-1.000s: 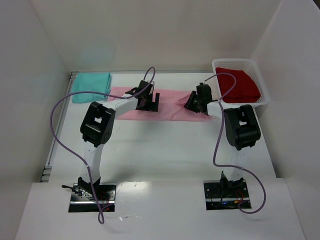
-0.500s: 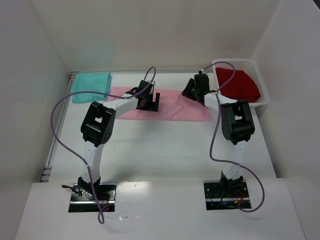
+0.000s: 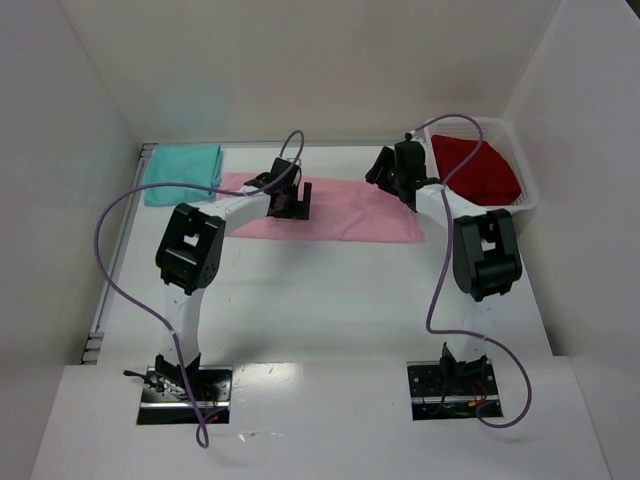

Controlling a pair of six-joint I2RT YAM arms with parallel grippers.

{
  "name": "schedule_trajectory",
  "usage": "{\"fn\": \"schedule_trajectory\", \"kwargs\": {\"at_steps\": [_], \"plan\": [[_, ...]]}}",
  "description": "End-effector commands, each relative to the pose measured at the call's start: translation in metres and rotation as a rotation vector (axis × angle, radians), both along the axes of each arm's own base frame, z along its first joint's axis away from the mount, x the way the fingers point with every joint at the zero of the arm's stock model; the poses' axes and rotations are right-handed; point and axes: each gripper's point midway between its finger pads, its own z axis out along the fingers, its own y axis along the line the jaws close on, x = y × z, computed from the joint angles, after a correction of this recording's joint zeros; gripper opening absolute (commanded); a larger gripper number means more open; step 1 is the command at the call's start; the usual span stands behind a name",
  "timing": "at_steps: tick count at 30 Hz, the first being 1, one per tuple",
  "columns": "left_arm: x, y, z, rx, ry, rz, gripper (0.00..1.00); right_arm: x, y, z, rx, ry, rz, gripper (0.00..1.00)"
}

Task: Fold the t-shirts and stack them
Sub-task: Fold the other side of the tshirt into a rectangle

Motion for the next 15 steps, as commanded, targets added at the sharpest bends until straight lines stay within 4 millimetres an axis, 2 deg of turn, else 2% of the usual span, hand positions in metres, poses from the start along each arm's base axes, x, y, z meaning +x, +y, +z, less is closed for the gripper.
{"fn": "schedule_trajectory", "kwargs": {"at_steps": [1, 2, 3, 4, 5, 6, 8, 9, 10, 11, 15], "plan": [[0.015, 0.029, 0.063, 0.005, -0.132, 0.081, 0.99, -0.015, -0.008, 0.067, -0.013, -0.136, -0.019, 0.66], [0.019, 0.039, 0.070, 0.022, -0.151, 0.095, 0.99, -0.019, -0.009, 0.075, -0.015, -0.158, -0.016, 0.67], [0.021, 0.047, 0.076, 0.026, -0.163, 0.100, 0.99, -0.026, -0.011, 0.090, -0.009, -0.186, -0.016, 0.67], [0.021, 0.047, 0.083, 0.034, -0.177, 0.087, 0.99, -0.033, -0.012, 0.084, -0.012, -0.173, -0.016, 0.67], [0.021, 0.055, 0.088, 0.043, -0.187, 0.088, 0.99, -0.037, -0.014, 0.084, -0.021, -0.175, -0.011, 0.67], [0.023, 0.054, 0.091, 0.049, -0.202, 0.062, 0.99, -0.038, -0.014, 0.089, -0.019, -0.184, -0.011, 0.67], [0.027, 0.071, 0.092, 0.049, -0.190, 0.091, 0.99, -0.049, -0.017, 0.069, -0.041, -0.132, -0.004, 0.67], [0.024, 0.072, 0.083, 0.032, -0.151, 0.093, 0.99, -0.052, -0.018, 0.063, -0.044, -0.118, -0.004, 0.67], [0.027, 0.074, 0.087, 0.021, -0.158, 0.095, 0.99, -0.059, -0.017, 0.054, -0.042, -0.098, 0.009, 0.65], [0.025, 0.080, 0.081, 0.026, -0.145, 0.104, 0.99, -0.061, -0.015, 0.050, -0.037, -0.095, 0.018, 0.65], [0.021, 0.078, 0.071, 0.092, -0.146, -0.052, 0.99, -0.072, -0.012, 0.035, -0.017, -0.071, 0.038, 0.64]]}}
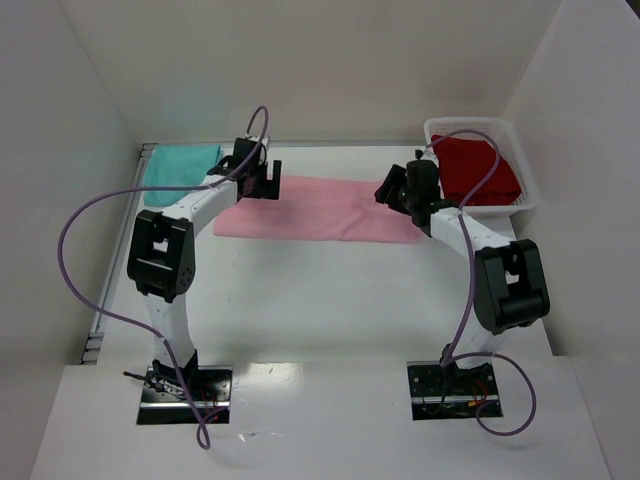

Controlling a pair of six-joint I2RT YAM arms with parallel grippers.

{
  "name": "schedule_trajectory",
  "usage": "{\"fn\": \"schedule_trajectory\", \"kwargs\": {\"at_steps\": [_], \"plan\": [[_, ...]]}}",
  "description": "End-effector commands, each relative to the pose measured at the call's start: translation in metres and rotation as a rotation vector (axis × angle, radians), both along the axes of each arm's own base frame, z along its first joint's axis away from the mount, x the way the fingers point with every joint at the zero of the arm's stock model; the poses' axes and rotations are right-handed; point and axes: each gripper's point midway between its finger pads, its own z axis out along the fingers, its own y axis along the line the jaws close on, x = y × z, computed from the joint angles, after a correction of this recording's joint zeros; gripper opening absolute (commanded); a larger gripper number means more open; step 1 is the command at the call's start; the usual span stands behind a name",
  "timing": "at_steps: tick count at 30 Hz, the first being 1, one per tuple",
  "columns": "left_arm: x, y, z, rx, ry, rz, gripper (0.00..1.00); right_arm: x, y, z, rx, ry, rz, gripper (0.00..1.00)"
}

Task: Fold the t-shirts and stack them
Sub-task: Fold the other side of the tshirt into a rectangle, then rotate the tshirt 90 degrees

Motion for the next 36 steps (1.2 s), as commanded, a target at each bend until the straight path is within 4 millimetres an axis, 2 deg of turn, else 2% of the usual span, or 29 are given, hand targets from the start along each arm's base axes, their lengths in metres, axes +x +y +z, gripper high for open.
{"fn": "schedule_trajectory", "kwargs": {"at_steps": [1, 2, 3, 5, 7, 10, 11, 12, 15, 16, 22, 24, 25, 30, 34, 35, 36], "plan": [[-0.010, -0.014, -0.005, 0.085, 0.013, -0.261, 0.99, -0.007, 0.004, -0.003, -0.002, -0.010, 0.026, 0.64], [-0.013, -0.014, -0.013, 0.111, 0.036, -0.309, 0.99, -0.007, 0.004, -0.003, -0.002, -0.010, 0.026, 0.64], [-0.006, -0.014, -0.007, 0.141, 0.018, -0.340, 0.99, -0.007, 0.004, -0.003, -0.002, -0.010, 0.026, 0.64], [-0.003, -0.013, -0.014, 0.207, 0.018, -0.429, 0.99, -0.007, 0.004, -0.003, -0.002, -0.010, 0.026, 0.64], [0.004, -0.018, -0.009, 0.239, -0.010, -0.506, 0.99, -0.007, 0.007, -0.003, 0.004, -0.009, 0.038, 0.64], [0.006, -0.040, -0.010, 0.252, -0.070, -0.744, 0.99, -0.008, 0.009, -0.002, 0.018, -0.006, 0.040, 0.64], [0.009, -0.042, -0.010, 0.250, -0.085, -0.799, 0.99, -0.008, 0.010, -0.002, 0.022, -0.005, 0.048, 0.64], [0.004, -0.051, -0.012, 0.249, -0.101, -0.911, 0.99, -0.010, 0.010, -0.008, 0.018, 0.015, 0.048, 0.64], [0.001, -0.051, -0.022, 0.285, -0.075, -1.042, 0.99, -0.012, 0.009, -0.011, 0.016, 0.027, 0.048, 0.67], [0.011, -0.047, -0.019, 0.307, -0.081, -1.057, 0.99, -0.013, 0.009, -0.013, 0.014, 0.036, 0.048, 0.67], [0.010, -0.031, -0.042, 0.476, -0.007, -1.172, 0.99, -0.015, 0.004, -0.024, -0.009, 0.078, 0.027, 0.67], [0.005, -0.028, -0.054, 0.474, 0.025, -1.175, 0.99, -0.017, 0.004, -0.028, -0.003, 0.089, 0.022, 0.67], [0.002, -0.028, -0.058, 0.471, 0.036, -1.177, 0.99, -0.017, 0.004, -0.024, 0.006, 0.081, 0.017, 0.67], [-0.006, -0.023, -0.061, 0.409, 0.059, -1.175, 0.99, -0.017, 0.003, -0.020, 0.011, 0.073, 0.003, 0.68], [-0.010, -0.022, -0.083, 0.384, 0.113, -1.176, 0.99, -0.020, 0.002, -0.019, 0.008, 0.081, 0.003, 0.73], [-0.016, -0.021, -0.089, 0.364, 0.150, -1.171, 0.99, -0.020, 0.002, -0.019, 0.008, 0.081, 0.003, 0.73], [-0.016, -0.021, -0.085, 0.358, 0.154, -1.162, 0.99, -0.020, 0.002, -0.019, 0.008, 0.081, 0.003, 0.73]]}}
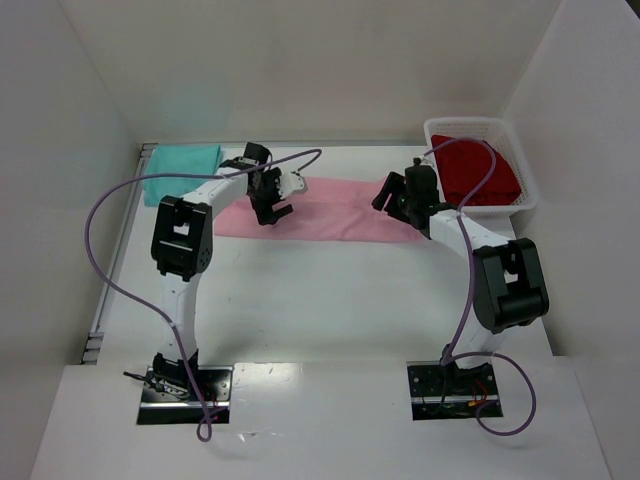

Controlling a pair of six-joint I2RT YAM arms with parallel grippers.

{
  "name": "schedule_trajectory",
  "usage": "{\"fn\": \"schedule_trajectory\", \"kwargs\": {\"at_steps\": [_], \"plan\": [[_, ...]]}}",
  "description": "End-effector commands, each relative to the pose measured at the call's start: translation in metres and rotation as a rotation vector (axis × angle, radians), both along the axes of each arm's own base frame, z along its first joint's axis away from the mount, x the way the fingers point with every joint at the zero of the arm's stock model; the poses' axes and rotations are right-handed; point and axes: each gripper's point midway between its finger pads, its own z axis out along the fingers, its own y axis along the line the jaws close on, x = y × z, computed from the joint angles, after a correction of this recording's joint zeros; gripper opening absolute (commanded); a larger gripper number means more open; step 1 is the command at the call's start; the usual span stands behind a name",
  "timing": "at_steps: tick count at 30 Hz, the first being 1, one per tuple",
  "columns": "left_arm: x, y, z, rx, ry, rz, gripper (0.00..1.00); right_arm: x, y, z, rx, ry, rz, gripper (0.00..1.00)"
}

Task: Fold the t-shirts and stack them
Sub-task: Rotate the tshirt 90 degrees

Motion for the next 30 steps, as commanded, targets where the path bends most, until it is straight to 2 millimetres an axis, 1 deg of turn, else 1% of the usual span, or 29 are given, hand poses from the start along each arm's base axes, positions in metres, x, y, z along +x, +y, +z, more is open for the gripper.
{"fn": "schedule_trajectory", "kwargs": {"at_steps": [1, 2, 3, 4, 5, 7, 8, 9, 12, 14, 15, 16, 17, 18, 19, 20, 21, 22, 23, 24, 26, 27, 28, 29, 30], "plan": [[-0.012, -0.001, -0.017, -0.016, 0.094, -0.009, 0.99, 0.001, 0.001, 0.020, 0.000, -0.043, -0.010, 0.73], [-0.016, 0.000, -0.022, -0.009, 0.123, -0.009, 0.99, 0.002, -0.001, 0.019, -0.006, -0.044, -0.017, 0.73], [-0.016, 0.002, -0.022, -0.003, 0.125, 0.005, 0.99, 0.002, -0.001, 0.025, -0.003, -0.056, -0.017, 0.74], [-0.016, 0.003, -0.022, 0.007, 0.122, 0.010, 0.99, 0.002, -0.001, 0.025, -0.003, -0.056, -0.017, 0.74], [-0.019, 0.004, -0.026, 0.010, 0.132, 0.010, 0.99, 0.001, -0.001, 0.029, 0.000, -0.067, -0.017, 0.74], [-0.022, 0.004, -0.025, 0.004, 0.141, 0.027, 0.99, -0.001, -0.001, 0.026, -0.002, -0.058, -0.017, 0.74], [-0.024, 0.005, -0.025, 0.007, 0.152, 0.027, 0.99, -0.001, -0.002, 0.029, 0.000, -0.067, -0.017, 0.74], [-0.031, 0.007, -0.030, 0.013, 0.177, 0.028, 0.99, -0.002, 0.000, 0.030, 0.005, -0.066, -0.010, 0.74], [-0.042, 0.007, -0.031, 0.007, 0.227, 0.050, 0.99, -0.002, 0.000, 0.038, 0.010, -0.085, -0.010, 0.74], [-0.051, 0.005, -0.032, -0.013, 0.272, 0.077, 0.99, -0.004, -0.001, 0.039, 0.010, -0.086, -0.010, 0.74], [-0.055, 0.000, -0.030, -0.015, 0.276, 0.079, 0.99, -0.005, -0.001, 0.044, 0.013, -0.098, -0.010, 0.75], [-0.058, -0.006, -0.025, -0.029, 0.279, 0.078, 0.99, -0.005, -0.001, 0.044, 0.013, -0.098, -0.010, 0.75], [-0.066, -0.006, -0.027, -0.038, 0.300, 0.084, 0.99, -0.005, -0.001, 0.044, 0.013, -0.098, -0.010, 0.75], [-0.074, -0.014, -0.025, -0.065, 0.322, 0.087, 0.99, -0.005, -0.001, 0.048, 0.015, -0.107, -0.010, 0.75], [-0.077, -0.021, -0.017, -0.083, 0.312, 0.082, 0.99, -0.005, -0.001, 0.048, 0.015, -0.107, -0.010, 0.75], [-0.077, -0.022, -0.017, -0.094, 0.302, 0.097, 0.99, -0.006, -0.001, 0.053, 0.018, -0.119, -0.010, 0.77], [-0.090, -0.025, -0.019, -0.084, 0.331, 0.120, 0.99, -0.006, -0.001, 0.053, 0.018, -0.119, -0.010, 0.78], [-0.097, -0.033, -0.023, -0.071, 0.340, 0.115, 0.99, -0.006, -0.001, 0.058, 0.013, -0.131, -0.005, 0.78], [-0.103, -0.036, -0.023, -0.059, 0.345, 0.122, 0.99, -0.006, -0.001, 0.058, 0.013, -0.132, -0.005, 0.78], [-0.109, -0.037, -0.027, -0.047, 0.361, 0.135, 0.99, -0.009, -0.004, 0.052, 0.004, -0.115, -0.013, 0.78], [-0.123, -0.038, -0.029, -0.035, 0.394, 0.184, 0.99, -0.009, -0.004, 0.052, 0.004, -0.115, -0.013, 0.78], [-0.127, -0.038, -0.028, -0.039, 0.403, 0.203, 0.99, -0.010, -0.004, 0.050, 0.009, -0.104, -0.018, 0.78], [-0.133, -0.038, -0.031, -0.048, 0.431, 0.229, 0.99, -0.011, -0.002, 0.046, 0.011, -0.093, -0.010, 0.78], [-0.136, -0.045, -0.028, -0.066, 0.433, 0.222, 0.99, -0.010, -0.002, 0.037, 0.007, -0.073, -0.010, 0.78], [-0.143, -0.043, -0.030, -0.067, 0.441, 0.234, 0.99, -0.011, -0.002, 0.031, 0.002, -0.052, -0.010, 0.78]]}}
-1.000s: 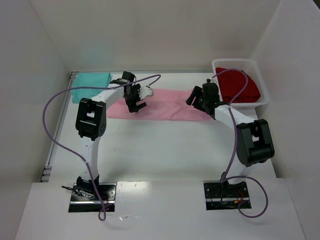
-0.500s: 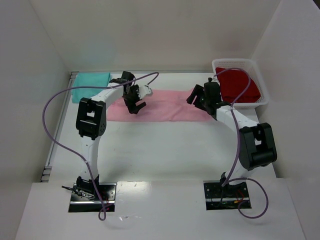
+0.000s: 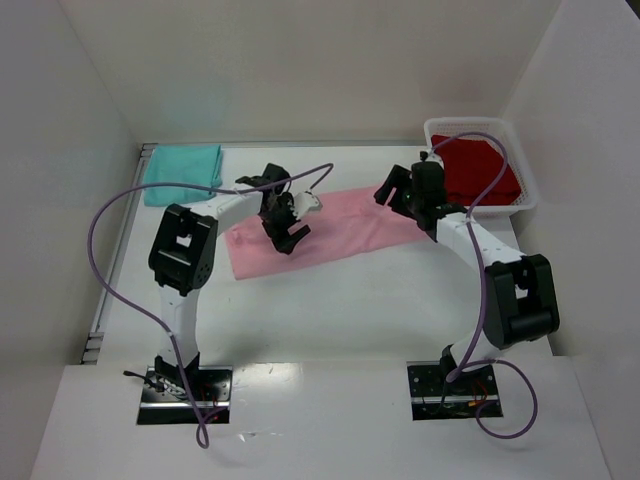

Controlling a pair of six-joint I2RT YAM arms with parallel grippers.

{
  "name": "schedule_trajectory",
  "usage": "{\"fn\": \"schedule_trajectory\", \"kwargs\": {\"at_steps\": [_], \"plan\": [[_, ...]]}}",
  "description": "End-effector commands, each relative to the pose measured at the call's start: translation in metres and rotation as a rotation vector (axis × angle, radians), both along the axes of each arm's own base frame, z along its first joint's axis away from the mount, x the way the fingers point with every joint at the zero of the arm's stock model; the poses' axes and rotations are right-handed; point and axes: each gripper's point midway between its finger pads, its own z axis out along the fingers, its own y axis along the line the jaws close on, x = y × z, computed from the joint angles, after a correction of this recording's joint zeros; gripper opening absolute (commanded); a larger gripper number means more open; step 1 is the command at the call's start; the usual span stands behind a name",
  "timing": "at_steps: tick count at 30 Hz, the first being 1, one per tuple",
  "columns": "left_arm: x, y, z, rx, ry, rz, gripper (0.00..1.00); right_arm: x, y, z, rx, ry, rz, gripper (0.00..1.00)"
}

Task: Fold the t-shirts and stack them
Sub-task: Rotate the tshirt 90 degrees

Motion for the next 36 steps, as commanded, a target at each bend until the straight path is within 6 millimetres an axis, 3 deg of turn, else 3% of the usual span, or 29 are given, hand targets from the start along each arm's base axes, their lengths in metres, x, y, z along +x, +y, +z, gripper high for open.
{"fn": "schedule_trajectory", "kwargs": {"at_steps": [1, 3, 9, 14, 21, 29, 32, 36], "plan": [[-0.046, 0.001, -0.014, -0.024, 0.170, 0.095, 0.99, -0.006, 0.002, -0.012, -0.007, 0.035, 0.007, 0.78], [-0.054, -0.013, -0.016, -0.043, 0.171, 0.097, 0.99, -0.006, 0.003, -0.022, -0.005, 0.059, 0.002, 0.78], [-0.088, -0.023, -0.037, 0.022, 0.243, 0.170, 0.99, -0.011, -0.002, -0.046, -0.045, 0.114, -0.026, 0.78], [-0.111, -0.028, -0.054, 0.049, 0.241, 0.217, 0.99, -0.015, -0.008, -0.086, -0.086, 0.206, -0.046, 0.78], [-0.138, -0.040, -0.048, 0.030, 0.238, 0.214, 0.99, 0.001, -0.020, -0.094, -0.140, 0.214, -0.122, 0.78], [-0.157, -0.054, -0.034, 0.018, 0.222, 0.191, 0.99, 0.021, -0.017, -0.102, -0.134, 0.223, -0.143, 0.78], [-0.167, -0.053, -0.031, 0.043, 0.221, 0.183, 0.99, 0.028, -0.011, -0.108, -0.115, 0.234, -0.131, 0.78], [-0.171, -0.047, -0.028, 0.071, 0.233, 0.223, 0.99, 0.038, 0.013, -0.109, -0.110, 0.225, -0.096, 0.78]]}}
